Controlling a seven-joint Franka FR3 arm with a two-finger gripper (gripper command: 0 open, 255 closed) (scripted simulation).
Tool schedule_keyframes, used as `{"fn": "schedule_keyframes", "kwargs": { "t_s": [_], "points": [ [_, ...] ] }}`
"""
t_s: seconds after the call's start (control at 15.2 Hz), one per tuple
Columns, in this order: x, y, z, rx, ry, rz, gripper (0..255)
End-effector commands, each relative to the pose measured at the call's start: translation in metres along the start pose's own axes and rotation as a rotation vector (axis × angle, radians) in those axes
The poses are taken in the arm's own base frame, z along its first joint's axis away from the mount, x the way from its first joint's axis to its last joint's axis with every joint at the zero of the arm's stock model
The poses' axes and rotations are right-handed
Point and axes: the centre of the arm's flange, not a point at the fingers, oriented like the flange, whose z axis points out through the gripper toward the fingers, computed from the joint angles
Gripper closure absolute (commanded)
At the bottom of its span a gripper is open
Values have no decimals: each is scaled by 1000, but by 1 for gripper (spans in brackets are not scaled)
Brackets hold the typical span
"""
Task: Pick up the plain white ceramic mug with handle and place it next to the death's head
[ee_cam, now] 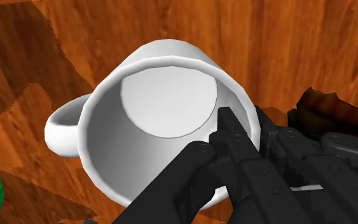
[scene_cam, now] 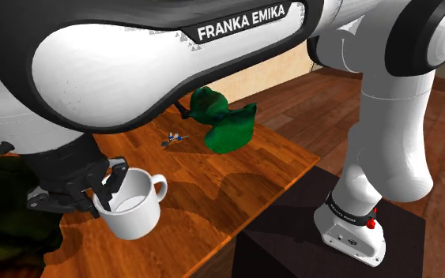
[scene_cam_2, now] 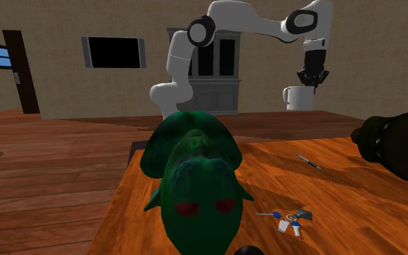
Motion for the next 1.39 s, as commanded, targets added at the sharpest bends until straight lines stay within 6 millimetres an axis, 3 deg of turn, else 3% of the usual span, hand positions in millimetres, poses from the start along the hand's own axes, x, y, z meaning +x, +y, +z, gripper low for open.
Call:
{"fn": "schedule_keyframes", "kwargs": {
  "t_s": [0.0,1.32],
  "points": [
    [-1,1,11,1,0,0,255],
    [-5,1,116,1,0,0,255]
  ]
}}
